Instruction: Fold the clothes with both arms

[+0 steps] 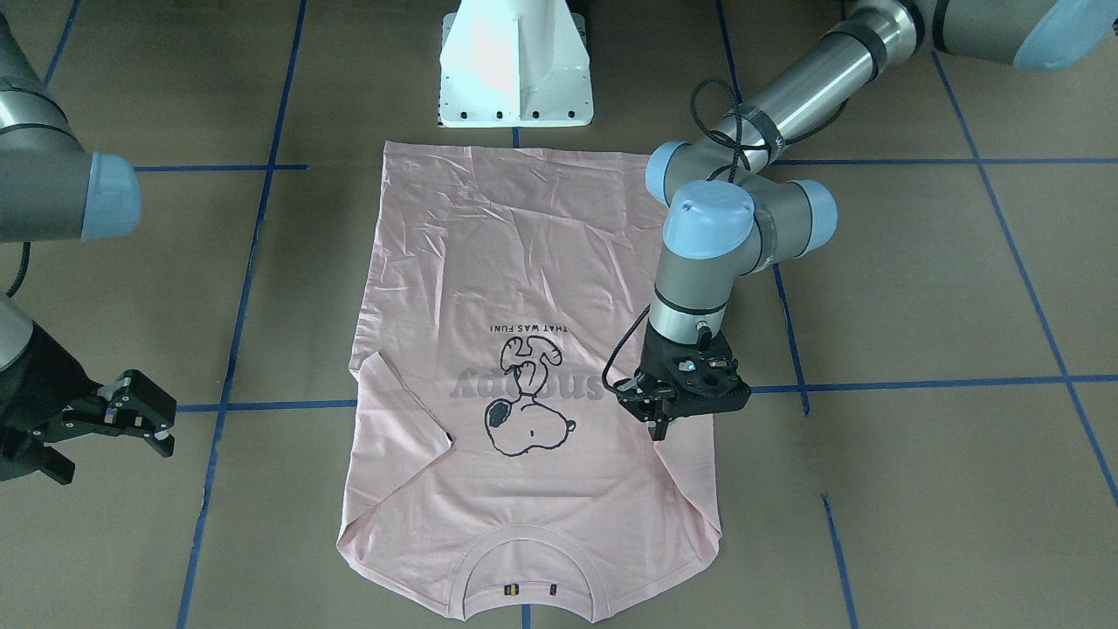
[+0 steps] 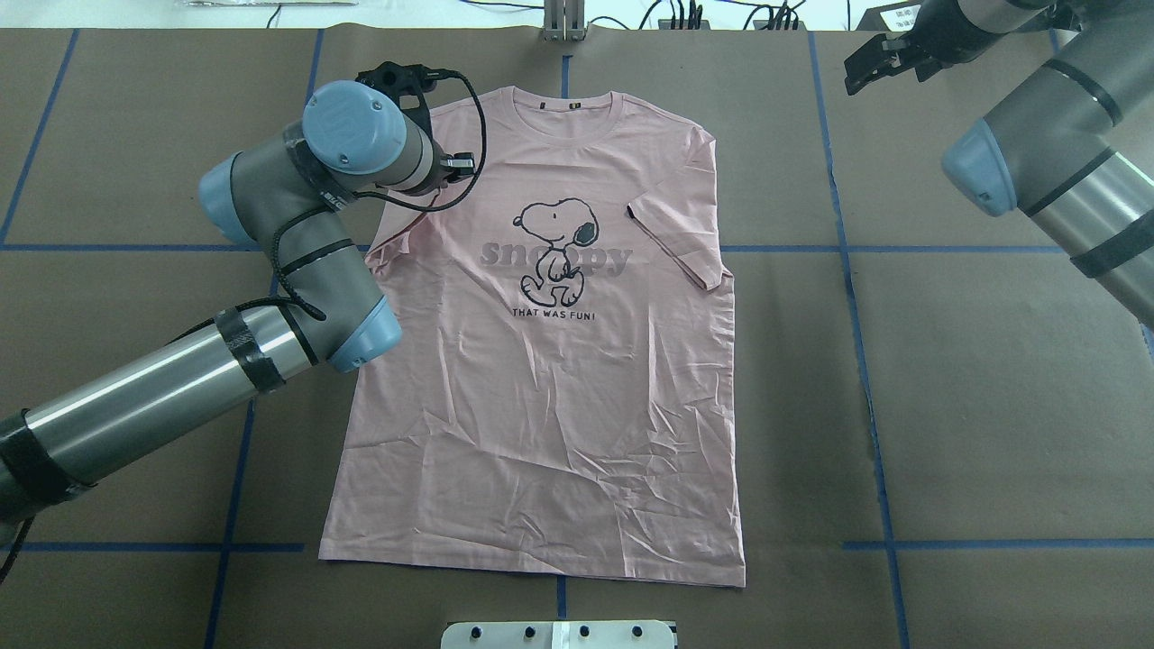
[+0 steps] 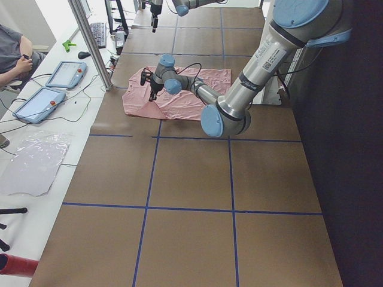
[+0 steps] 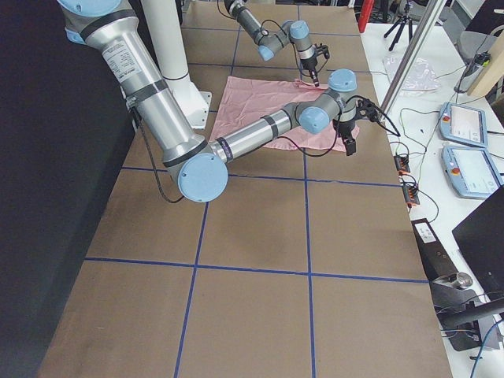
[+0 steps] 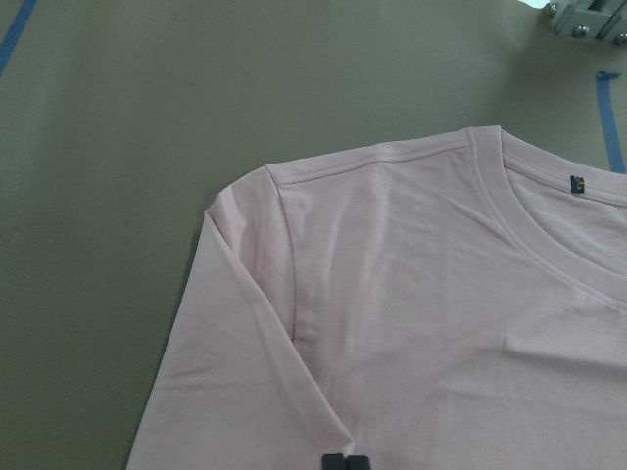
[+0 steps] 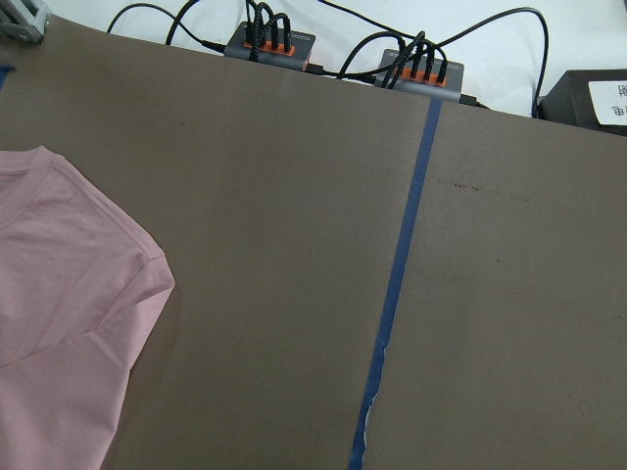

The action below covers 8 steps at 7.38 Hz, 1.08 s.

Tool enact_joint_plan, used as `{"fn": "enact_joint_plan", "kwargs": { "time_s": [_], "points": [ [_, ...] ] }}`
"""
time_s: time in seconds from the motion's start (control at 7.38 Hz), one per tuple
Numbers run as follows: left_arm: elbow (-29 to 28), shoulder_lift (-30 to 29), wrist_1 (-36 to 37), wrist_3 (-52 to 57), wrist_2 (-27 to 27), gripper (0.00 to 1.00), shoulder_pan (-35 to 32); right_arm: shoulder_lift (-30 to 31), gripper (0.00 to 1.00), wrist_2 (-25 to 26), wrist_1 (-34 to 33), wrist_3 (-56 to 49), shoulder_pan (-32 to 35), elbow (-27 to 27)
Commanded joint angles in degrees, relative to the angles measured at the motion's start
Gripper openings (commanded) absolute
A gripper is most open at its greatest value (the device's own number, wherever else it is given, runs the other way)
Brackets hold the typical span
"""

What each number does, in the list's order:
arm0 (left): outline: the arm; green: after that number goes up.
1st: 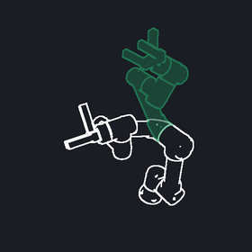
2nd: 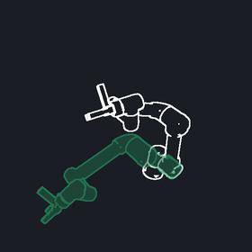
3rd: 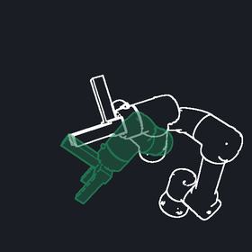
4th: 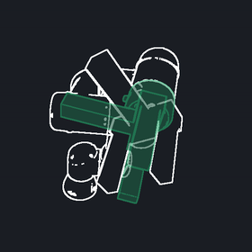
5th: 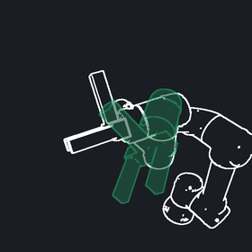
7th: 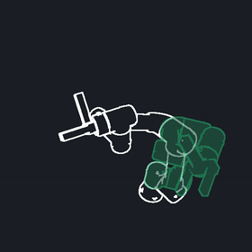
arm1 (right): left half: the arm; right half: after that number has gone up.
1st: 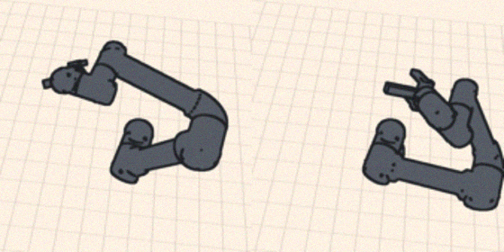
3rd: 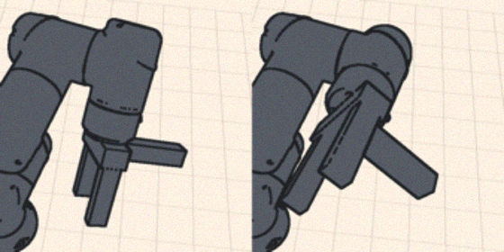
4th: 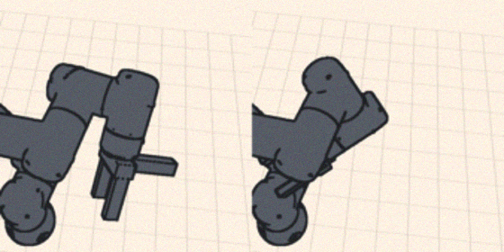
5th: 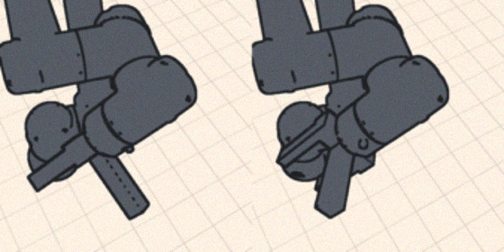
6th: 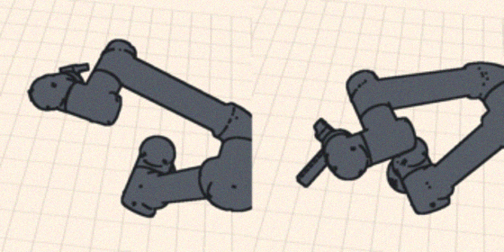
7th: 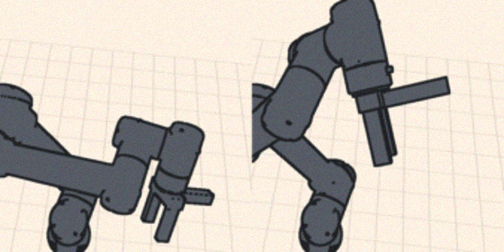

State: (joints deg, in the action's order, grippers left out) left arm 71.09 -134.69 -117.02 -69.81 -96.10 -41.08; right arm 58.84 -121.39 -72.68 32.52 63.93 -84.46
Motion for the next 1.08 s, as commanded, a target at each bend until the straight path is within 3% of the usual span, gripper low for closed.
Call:
{"fn": "enact_joint_plan", "kwargs": {
  "time_s": [0.0,0.14,0.27,0.54,0.81,0.95],
  "points": [
    [-3.76,-3.12,0.64,-0.41,0.12,0.00,0.82,-0.04,1.00,0.01,0.00,0.00,-0.03,0.00],
    [-3.86,-3.13,0.74,-0.41,0.47,0.00,0.91,-0.04,1.00,0.01,0.00,0.00,-0.12,0.00],
    [-3.77,-2.69,0.65,1.33,0.74,0.99,1.00,0.05,1.00,-0.07,0.00,0.00,-0.12,0.00],
    [-0.02,-2.43,0.74,3.71,0.48,1.00,0.91,-0.12,1.00,-0.08,0.00,2.18,-0.47,-1.13],
    [12.42,5.79,0.74,5.73,-0.92,1.00,1.00,0.66,1.00,1.14,-0.35,16.35,-5.71,-8.75],
    [19.89,10.80,0.65,5.83,-3.45,1.00,1.00,2.41,1.00,5.42,-0.87,25.31,-11.49,-14.71]
  ]
}}
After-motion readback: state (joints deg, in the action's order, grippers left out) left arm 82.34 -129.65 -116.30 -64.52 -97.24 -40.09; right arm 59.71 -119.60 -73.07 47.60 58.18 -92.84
